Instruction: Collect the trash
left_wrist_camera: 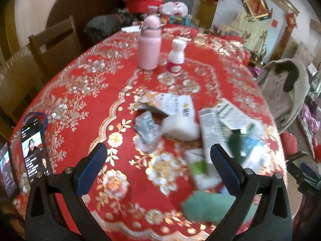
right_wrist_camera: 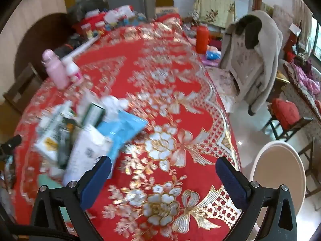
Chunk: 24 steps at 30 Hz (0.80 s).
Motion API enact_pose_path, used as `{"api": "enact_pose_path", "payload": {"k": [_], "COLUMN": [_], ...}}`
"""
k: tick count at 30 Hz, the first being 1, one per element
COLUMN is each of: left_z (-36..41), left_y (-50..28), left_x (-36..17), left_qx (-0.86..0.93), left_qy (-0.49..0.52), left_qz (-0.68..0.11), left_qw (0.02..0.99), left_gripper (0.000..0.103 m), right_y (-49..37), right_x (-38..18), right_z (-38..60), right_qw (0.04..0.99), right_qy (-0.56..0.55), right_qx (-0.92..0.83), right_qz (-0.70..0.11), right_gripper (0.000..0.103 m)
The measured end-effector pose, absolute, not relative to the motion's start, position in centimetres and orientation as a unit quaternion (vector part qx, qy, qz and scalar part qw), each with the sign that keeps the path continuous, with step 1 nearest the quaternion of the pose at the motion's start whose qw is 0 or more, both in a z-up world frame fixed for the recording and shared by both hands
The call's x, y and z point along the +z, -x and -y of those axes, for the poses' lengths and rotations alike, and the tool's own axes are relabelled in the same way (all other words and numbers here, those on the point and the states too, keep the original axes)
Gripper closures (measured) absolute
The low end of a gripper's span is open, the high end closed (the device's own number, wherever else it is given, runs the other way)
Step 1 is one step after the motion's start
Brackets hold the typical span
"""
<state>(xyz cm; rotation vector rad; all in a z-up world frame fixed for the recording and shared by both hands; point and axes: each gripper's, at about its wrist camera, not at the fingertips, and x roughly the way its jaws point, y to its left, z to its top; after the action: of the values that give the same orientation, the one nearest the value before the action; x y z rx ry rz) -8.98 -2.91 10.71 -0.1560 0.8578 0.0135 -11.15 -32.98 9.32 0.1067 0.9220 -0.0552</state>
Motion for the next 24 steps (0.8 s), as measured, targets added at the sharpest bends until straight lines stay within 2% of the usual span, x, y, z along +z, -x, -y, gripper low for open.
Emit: {"api": "enact_pose_path", "payload": {"k": [11, 24], "left_z": [7.2, 9.7], "left_y": [13.8, 16.9], "left_x": [16.0, 19.0], "left_qx": [-0.003, -0.003], "left_qy": [0.056, 0.048], "left_qz": [-0.363, -0.325], "left_qw": [0.930, 0.944], "left_gripper": [0.001, 0.001], "right_y": [14.4, 17.5], "right_x": [16.0, 19.5], "right_z": [31.3, 31.3], "right_qw": [0.926, 0.944], "right_qy": [-0.040, -0.033], "right_qx": [0.015, 0.027], "right_qz": [-0.375, -0.328], "right_gripper": [0.000, 0.000]}}
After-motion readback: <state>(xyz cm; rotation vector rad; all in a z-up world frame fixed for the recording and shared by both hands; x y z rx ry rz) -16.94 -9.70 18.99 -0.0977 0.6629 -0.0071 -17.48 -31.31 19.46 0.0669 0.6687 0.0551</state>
